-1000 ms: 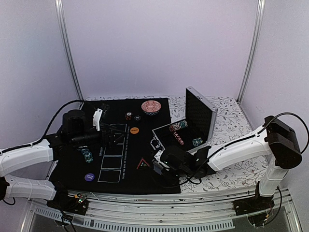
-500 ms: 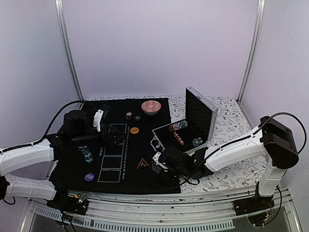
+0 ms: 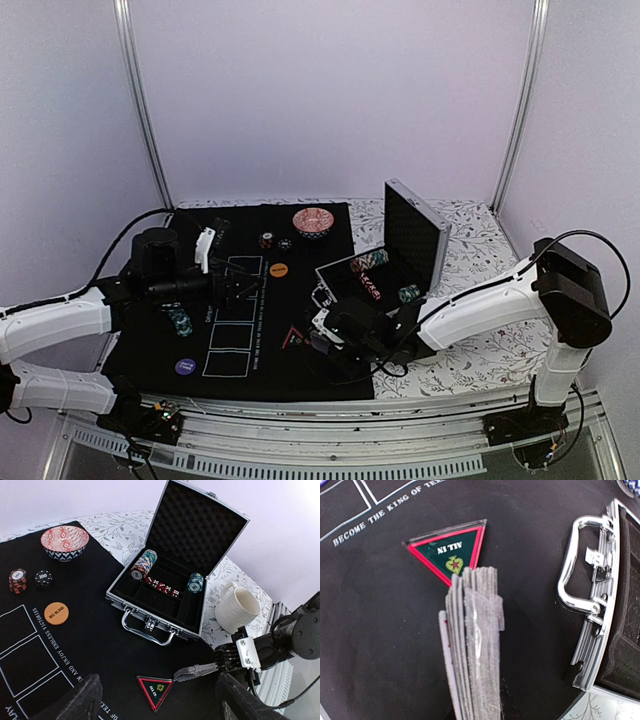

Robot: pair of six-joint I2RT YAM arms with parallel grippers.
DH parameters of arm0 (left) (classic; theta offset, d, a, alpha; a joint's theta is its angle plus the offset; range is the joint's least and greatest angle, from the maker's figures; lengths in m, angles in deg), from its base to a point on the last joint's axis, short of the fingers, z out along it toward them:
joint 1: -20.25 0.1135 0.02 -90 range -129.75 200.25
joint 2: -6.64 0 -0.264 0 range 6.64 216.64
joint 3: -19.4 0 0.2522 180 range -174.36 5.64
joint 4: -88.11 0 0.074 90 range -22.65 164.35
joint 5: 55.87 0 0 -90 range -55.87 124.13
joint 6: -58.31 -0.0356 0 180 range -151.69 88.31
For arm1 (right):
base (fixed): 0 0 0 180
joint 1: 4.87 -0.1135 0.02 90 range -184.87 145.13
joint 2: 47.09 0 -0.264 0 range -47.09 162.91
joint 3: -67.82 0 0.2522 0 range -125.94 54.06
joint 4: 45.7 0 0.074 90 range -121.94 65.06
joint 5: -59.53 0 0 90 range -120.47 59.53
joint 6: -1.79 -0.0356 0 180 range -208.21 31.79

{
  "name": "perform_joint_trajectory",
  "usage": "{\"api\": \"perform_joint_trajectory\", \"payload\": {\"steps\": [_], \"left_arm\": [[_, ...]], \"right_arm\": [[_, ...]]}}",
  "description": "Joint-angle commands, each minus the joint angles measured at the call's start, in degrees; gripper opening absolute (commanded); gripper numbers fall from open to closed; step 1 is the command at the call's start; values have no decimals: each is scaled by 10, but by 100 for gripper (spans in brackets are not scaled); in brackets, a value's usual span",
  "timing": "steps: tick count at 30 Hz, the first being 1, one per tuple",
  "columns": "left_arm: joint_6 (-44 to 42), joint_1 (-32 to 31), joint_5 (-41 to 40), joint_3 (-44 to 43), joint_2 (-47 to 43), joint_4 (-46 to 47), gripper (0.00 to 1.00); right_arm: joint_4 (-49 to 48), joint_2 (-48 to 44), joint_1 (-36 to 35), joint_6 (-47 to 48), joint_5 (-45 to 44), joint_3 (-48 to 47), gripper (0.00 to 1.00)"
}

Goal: Distribute texas hold em gaming equipment
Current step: Adjust the face-down deck piles on the poker table mat.

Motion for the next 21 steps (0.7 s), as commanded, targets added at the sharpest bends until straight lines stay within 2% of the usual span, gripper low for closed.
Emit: {"api": "perform_joint_trajectory", "payload": {"steps": [1, 5, 8, 11, 13, 16, 21], "left_arm": [[-5, 4, 35, -3, -4, 9, 79], [-11, -2, 80, -6, -13, 10, 72], [-29, -24, 114, -13, -18, 11, 71], [-60, -69, 120, -17, -21, 13, 80], [-75, -98, 119, -17, -21, 23, 84], [-78, -132, 113, -12, -14, 58, 90], [-91, -177, 113, -25, 17, 89, 98]], "right_arm": [[8, -7, 16, 1, 20, -20, 3], [48, -59, 30, 7, 66, -32, 3], [73, -117, 46, 25, 135, -37, 2], [76, -176, 63, 48, 257, -36, 2], [70, -205, 64, 61, 299, -37, 2], [61, -227, 64, 69, 330, -45, 2], [65, -227, 64, 94, 328, -64, 2]]}}
